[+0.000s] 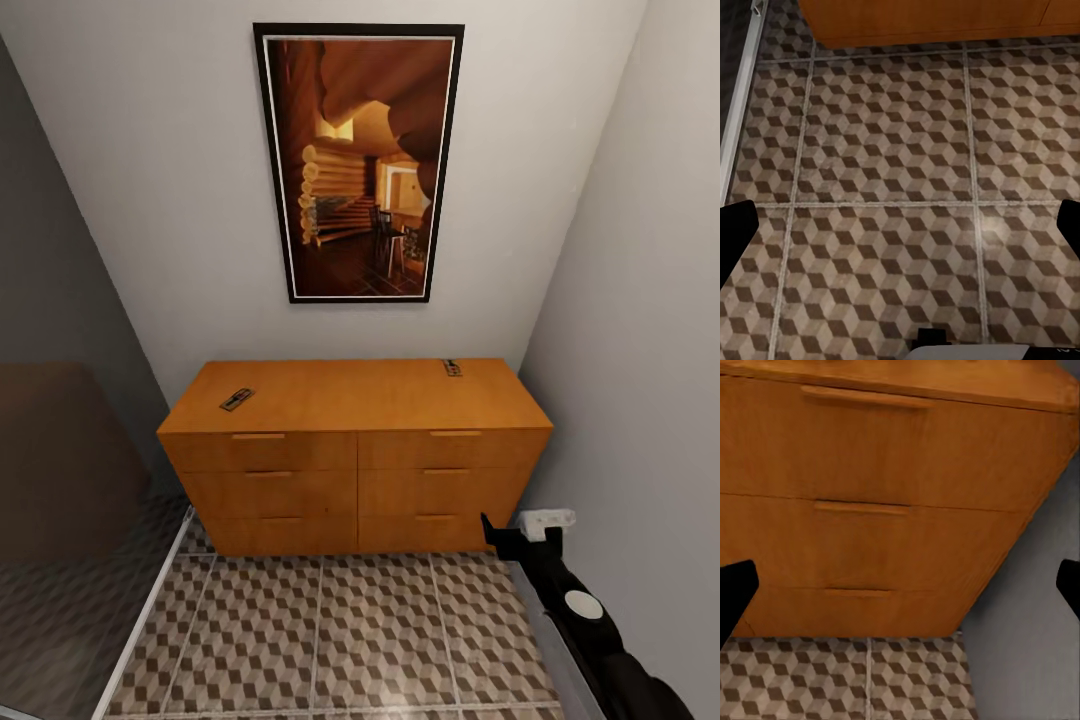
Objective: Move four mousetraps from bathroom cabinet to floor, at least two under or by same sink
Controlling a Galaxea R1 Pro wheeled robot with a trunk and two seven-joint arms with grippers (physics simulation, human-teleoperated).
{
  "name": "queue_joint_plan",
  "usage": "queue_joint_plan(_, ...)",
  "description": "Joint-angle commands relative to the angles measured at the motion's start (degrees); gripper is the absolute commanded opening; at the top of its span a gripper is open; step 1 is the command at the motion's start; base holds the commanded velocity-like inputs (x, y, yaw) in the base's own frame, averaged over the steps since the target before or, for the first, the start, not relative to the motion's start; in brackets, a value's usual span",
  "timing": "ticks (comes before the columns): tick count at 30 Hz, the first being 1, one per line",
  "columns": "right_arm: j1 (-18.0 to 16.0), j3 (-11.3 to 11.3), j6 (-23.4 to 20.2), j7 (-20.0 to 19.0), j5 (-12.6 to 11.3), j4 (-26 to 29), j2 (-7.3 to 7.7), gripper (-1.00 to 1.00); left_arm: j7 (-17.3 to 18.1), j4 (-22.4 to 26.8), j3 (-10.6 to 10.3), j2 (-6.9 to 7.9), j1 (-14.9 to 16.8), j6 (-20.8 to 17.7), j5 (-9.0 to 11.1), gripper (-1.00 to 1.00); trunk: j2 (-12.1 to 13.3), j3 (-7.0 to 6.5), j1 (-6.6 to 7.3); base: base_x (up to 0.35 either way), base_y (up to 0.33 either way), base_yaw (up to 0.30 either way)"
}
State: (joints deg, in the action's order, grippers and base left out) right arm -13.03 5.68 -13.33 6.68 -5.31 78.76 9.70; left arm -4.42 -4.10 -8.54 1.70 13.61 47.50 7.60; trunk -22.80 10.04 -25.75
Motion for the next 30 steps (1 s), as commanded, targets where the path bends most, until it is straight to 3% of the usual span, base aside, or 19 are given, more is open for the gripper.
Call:
queue_joint_plan(1, -0.51, -0.73, -2.52, 0.48, -0.61, 2.36, 0.27, 1.0, -0.15, -0.2, -0.51, -0.03, 0.1, 0.31, 0.4, 1.0, -0.12, 0.12, -0.04, 0.0, 0.0, 0.0)
queue_joint_plan(4, -3.63, -4.05, -10.64, 0.39, -0.65, 9.84, 1.18, 1.0, -0.15, -0.2, -0.51, -0.03, 0.1, 0.31, 0.4, 1.0, -0.12, 0.12, -0.04, 0.0, 0.0, 0.0)
queue_joint_plan(5, -6.31, -4.98, -13.57, 0.35, -0.67, 11.86, 2.28, 1.0, -0.15, -0.2, -0.51, -0.03, 0.1, 0.31, 0.4, 1.0, -0.12, 0.12, -0.04, 0.0, 0.0, 0.0)
queue_joint_plan(8, -9.16, -5.45, -16.46, 0.2, -0.74, 12.89, 3.79, 1.0, -0.15, -0.2, -0.51, -0.03, 0.1, 0.31, 0.4, 1.0, -0.12, 0.12, -0.04, 0.0, 0.0, 0.0)
queue_joint_plan(11, -14.12, -5.78, -22.8, -0.48, -0.92, 13.54, 5.52, 1.0, -0.15, -0.2, -0.51, -0.03, 0.1, 0.31, 0.4, 1.0, -0.12, 0.12, -0.04, 0.0, 0.0, 0.0)
queue_joint_plan(15, -20.64, -5.9, -30.11, -1.14, -2.15, 13.49, 6.08, 1.0, -0.15, -0.2, -0.51, -0.03, 0.1, 0.31, 0.4, 1.0, -0.12, 0.12, -0.04, 0.0, 0.0, 0.0)
queue_joint_plan(19, -25.65, -5.88, -34.61, -1.26, -4.0, 12.73, 5.87, 1.0, -0.15, -0.2, -0.51, -0.03, 0.1, 0.31, 0.4, 1.0, -0.12, 0.12, -0.04, 0.0, 0.0, 0.0)
queue_joint_plan(23, -30.27, -5.81, -39.24, -1.24, -6.78, 12.02, 4.32, 1.0, -0.15, -0.2, -0.51, -0.03, 0.1, 0.31, 0.4, 1.0, -0.12, 0.12, -0.04, 0.005, 0.0, 0.0)
queue_joint_plan(26, -31.49, -5.76, -41.1, -1.29, -7.84, 11.06, 2.95, 1.0, -0.15, -0.2, -0.51, -0.03, 0.1, 0.31, 0.4, 1.0, -0.12, 0.12, -0.04, 0.086, 0.0, 0.0)
queue_joint_plan(30, -31.99, -5.63, -41.87, -1.36, -8.27, 9.47, 2.2, 1.0, -0.15, -0.2, -0.51, -0.03, 0.1, 0.31, 0.4, 1.0, -0.12, 0.12, -0.04, 0.205, 0.0, 0.0)
